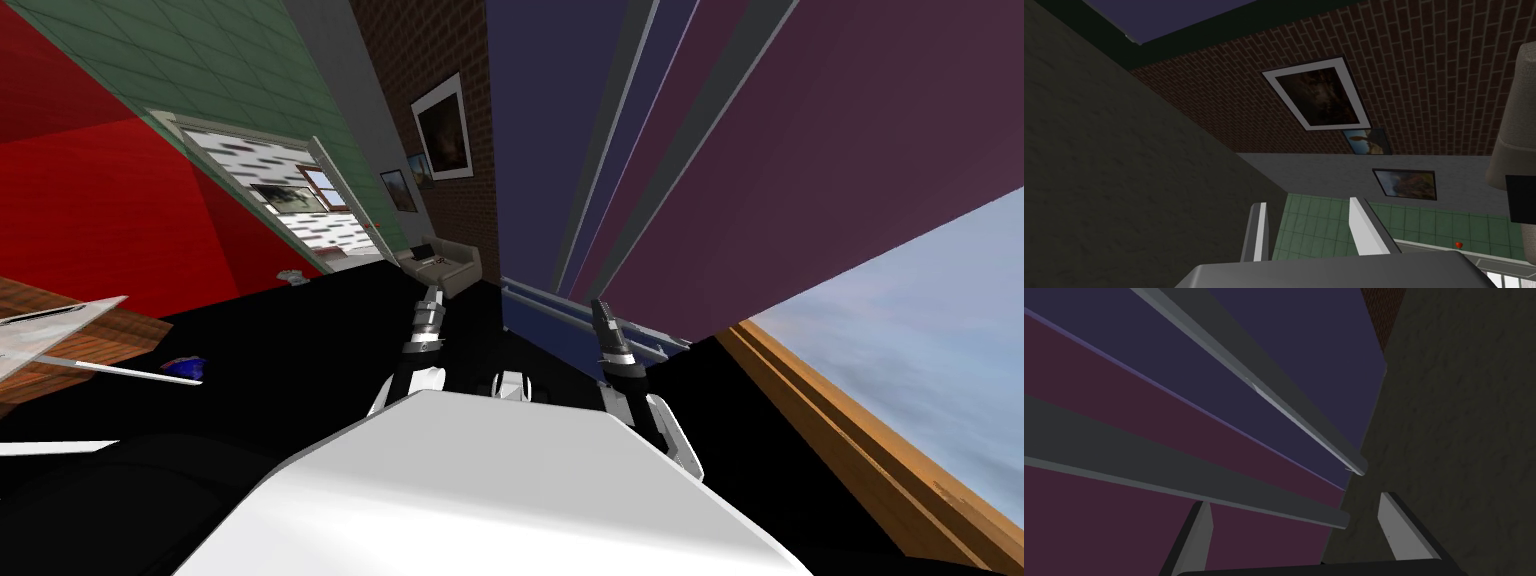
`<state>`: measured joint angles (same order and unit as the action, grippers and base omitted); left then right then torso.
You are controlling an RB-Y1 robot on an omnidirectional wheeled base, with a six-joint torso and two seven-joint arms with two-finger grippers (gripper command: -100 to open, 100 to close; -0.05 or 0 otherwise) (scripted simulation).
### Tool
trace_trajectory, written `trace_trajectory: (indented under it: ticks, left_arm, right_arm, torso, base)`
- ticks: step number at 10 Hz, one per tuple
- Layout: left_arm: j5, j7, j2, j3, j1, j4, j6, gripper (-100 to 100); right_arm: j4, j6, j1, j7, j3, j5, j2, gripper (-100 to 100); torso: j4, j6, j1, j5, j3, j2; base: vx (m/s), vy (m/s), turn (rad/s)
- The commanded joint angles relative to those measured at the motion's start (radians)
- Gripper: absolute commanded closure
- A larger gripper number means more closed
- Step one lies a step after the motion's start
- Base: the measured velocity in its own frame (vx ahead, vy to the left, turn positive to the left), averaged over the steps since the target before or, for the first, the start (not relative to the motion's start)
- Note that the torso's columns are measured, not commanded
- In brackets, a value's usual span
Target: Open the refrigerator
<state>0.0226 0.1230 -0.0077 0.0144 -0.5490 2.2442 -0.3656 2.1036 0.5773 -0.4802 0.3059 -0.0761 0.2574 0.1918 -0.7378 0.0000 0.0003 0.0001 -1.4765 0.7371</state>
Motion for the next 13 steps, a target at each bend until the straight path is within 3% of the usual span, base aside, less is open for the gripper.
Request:
trace_trajectory:
  ticks: [1, 8, 13]
  left_arm:
    - [0.000, 0.000, 0.000, 0.000, 0.000, 0.000, 0.000, 0]
    - [0.000, 0.000, 0.000, 0.000, 0.000, 0.000, 0.000, 0]
    - [0.000, 0.000, 0.000, 0.000, 0.000, 0.000, 0.000, 0]
  right_arm:
    - [-0.026, 0.010, 0.000, 0.072, -0.015, 0.042, 0.004, -100]
    - [-0.098, 0.039, -0.004, 0.228, -0.054, 0.145, 0.024, -100]
    - [-0.181, 0.066, -0.006, 0.371, -0.094, 0.250, 0.059, -100]
  torso:
    - [0.000, 0.000, -0.001, 0.000, 0.001, 0.002]
    - [0.000, 0.000, 0.001, 0.000, 0.000, -0.001]
    - [0.000, 0.000, -0.001, 0.000, 0.001, 0.001]
  base:
    - [0.072, 0.034, 0.008]
    - [0.087, 0.031, 0.008]
    - [0.096, 0.035, 0.010]
